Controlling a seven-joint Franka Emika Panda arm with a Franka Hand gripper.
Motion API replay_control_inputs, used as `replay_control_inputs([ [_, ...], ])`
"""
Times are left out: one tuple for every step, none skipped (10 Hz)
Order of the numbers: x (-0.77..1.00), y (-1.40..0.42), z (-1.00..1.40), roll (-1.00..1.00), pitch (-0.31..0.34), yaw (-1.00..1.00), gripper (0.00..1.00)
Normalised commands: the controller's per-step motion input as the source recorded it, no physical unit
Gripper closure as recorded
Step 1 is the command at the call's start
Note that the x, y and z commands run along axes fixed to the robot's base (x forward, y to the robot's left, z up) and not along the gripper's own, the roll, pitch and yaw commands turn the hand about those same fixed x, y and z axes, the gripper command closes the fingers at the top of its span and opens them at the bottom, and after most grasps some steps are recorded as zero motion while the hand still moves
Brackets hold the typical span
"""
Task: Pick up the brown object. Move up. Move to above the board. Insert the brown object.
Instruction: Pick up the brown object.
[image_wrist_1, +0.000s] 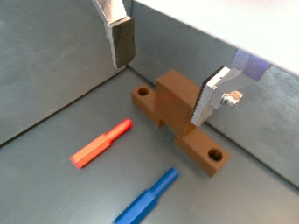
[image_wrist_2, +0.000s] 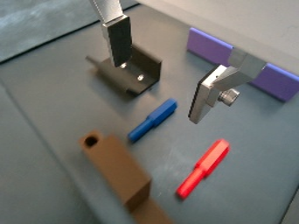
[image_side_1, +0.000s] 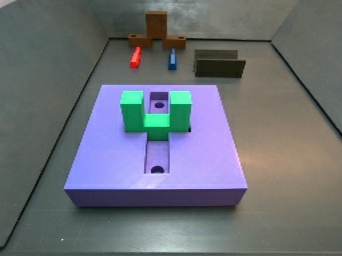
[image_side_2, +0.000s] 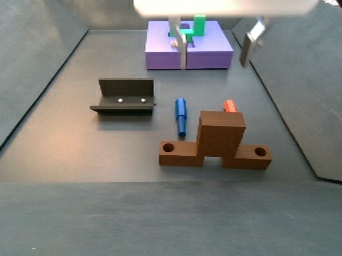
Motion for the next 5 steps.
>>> replay_control_inputs([
  [0.0,0.41,-0.26,0.22,0.031,0.05,0.0],
  [0.0,0.45,-0.23,0.24,0.054,0.09,0.0],
  [0.0,0.42,-0.17,0.17,0.051,0.08,0.0],
  [0.0,0.23,-0.16,0.0,0.033,0.0,0.0],
  [0.0,0.03,-0.19,0.0,0.0,-0.01,0.0],
])
